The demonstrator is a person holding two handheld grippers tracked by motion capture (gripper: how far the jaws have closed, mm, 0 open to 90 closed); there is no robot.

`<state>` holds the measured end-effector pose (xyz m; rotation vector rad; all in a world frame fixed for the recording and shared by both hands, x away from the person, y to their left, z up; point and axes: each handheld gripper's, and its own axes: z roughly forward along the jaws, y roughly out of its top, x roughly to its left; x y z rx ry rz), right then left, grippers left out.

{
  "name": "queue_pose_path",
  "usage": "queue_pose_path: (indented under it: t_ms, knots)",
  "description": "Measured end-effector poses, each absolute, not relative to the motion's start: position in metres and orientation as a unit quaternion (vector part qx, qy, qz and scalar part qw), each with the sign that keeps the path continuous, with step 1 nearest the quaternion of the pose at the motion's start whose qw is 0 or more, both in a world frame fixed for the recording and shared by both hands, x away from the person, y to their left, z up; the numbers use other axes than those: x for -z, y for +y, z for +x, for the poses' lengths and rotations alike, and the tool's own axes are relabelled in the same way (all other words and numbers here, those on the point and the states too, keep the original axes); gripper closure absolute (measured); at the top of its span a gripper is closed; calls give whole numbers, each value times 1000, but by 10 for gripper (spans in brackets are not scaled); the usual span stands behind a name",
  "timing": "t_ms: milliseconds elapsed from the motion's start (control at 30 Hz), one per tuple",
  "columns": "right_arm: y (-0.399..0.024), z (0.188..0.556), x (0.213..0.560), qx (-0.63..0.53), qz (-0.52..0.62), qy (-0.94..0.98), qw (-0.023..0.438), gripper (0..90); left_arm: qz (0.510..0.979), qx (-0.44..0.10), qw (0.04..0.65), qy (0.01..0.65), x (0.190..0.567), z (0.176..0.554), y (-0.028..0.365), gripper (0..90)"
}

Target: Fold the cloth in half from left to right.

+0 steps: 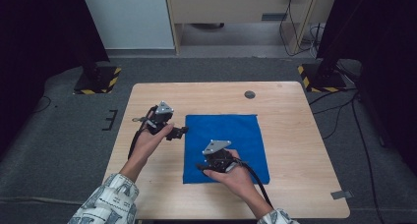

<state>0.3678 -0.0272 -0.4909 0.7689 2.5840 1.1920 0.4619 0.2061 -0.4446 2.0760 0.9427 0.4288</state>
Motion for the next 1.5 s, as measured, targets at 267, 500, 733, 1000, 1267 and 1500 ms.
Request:
queue_pose_path:
  t_ms: [267, 500, 733, 1000, 1267, 1500]
  knots:
    - [-11, 359, 492, -406, 242, 877, 91, 644, 821, -166, 396, 377, 444, 461, 212, 92]
    - [-1, 353, 497, -404, 227, 882, 83, 731, 821, -163, 398, 374, 445, 459, 212, 95]
    - [12, 344, 507, -397, 212, 891, 69, 773, 824, -162, 396, 371, 447, 458, 212, 98]
    - [23, 339, 519, -385, 219, 894, 66, 589, 824, -160, 395, 373, 447, 457, 211, 99]
    - [29, 338, 526, -371, 226, 898, 68, 515, 823, -159, 398, 372, 447, 457, 212, 100]
    - [27, 338, 526, -367, 226, 898, 90, 677, 821, -157, 400, 376, 448, 456, 214, 100]
